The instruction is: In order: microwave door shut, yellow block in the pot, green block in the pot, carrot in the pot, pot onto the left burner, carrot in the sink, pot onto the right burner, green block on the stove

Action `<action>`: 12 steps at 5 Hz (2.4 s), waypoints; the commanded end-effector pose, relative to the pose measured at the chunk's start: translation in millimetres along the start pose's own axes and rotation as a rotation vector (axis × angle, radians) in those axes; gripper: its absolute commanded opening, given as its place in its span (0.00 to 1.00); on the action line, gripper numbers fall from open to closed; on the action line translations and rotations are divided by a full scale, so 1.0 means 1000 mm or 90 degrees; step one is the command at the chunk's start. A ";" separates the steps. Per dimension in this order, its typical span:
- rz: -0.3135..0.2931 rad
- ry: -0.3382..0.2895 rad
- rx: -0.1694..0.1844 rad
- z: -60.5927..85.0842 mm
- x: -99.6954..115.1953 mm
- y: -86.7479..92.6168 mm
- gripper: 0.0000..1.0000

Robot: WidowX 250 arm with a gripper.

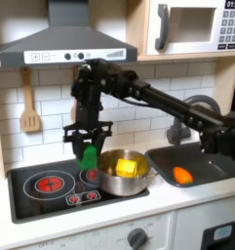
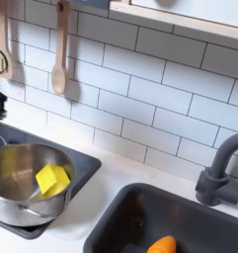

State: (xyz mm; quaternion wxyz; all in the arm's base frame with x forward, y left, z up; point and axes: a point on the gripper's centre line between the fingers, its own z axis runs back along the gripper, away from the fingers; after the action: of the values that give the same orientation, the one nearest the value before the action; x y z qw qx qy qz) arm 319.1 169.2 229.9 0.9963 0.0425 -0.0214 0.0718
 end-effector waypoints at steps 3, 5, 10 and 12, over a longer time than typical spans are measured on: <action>0.031 0.033 0.006 -0.033 0.002 0.032 0.00; 0.030 0.067 -0.007 -0.061 0.010 0.030 0.00; -0.009 0.052 -0.028 -0.049 0.024 0.015 1.00; -0.072 0.044 -0.037 -0.039 0.036 -0.028 1.00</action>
State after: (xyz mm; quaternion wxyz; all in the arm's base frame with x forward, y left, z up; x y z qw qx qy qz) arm 358.2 150.1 199.6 0.9998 0.0143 0.0031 0.0150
